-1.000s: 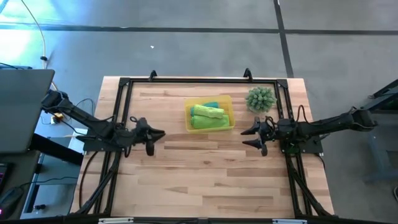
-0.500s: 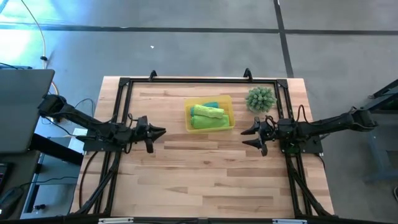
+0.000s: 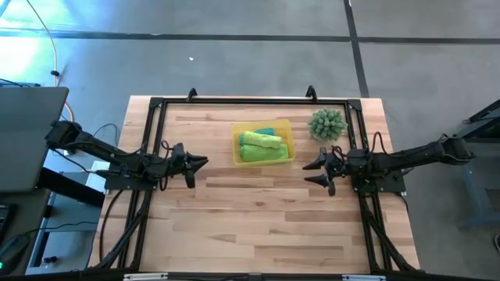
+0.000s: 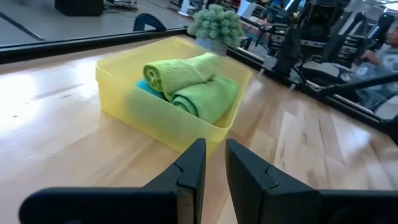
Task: Roll microfiber towels into tight, uniform cylinder then place into a basket
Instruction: Return to Home Position
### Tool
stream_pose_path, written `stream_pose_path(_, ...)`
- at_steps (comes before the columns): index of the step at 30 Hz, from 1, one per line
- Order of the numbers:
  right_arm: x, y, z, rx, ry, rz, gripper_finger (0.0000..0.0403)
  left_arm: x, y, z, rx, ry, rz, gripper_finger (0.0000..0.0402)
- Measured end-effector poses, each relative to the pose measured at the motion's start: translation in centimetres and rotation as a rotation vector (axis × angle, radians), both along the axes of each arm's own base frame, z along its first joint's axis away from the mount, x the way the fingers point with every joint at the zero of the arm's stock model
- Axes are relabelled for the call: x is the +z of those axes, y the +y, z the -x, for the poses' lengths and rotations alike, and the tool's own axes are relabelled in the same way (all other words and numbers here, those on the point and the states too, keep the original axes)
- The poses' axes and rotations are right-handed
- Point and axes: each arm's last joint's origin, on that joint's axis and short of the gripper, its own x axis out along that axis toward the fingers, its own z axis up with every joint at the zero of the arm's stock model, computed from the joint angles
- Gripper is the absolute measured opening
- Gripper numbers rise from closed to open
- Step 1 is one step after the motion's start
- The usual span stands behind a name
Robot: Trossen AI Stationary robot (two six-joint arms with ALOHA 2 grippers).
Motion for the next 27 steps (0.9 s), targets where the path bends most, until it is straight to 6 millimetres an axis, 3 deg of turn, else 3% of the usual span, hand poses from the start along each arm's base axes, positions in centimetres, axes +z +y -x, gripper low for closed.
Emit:
stream_pose_path(11,-1.0,0.0,0.3,0.0,0.104,0.008,0.0199,0.0,0.0,0.0,-0.007,0.0,0.002,0.0051)
stream_pose_path(19,-0.9,-0.1,1.5,-0.001,0.12,0.009,0.0199,1.9,0.1,0.7,-0.006,-0.161,0.025,0.0051)
stream_pose_path(27,0.9,-0.9,2.8,-0.062,-0.076,-0.003,0.0199,3.4,0.2,1.6,-0.004,-0.308,0.047,0.0051)
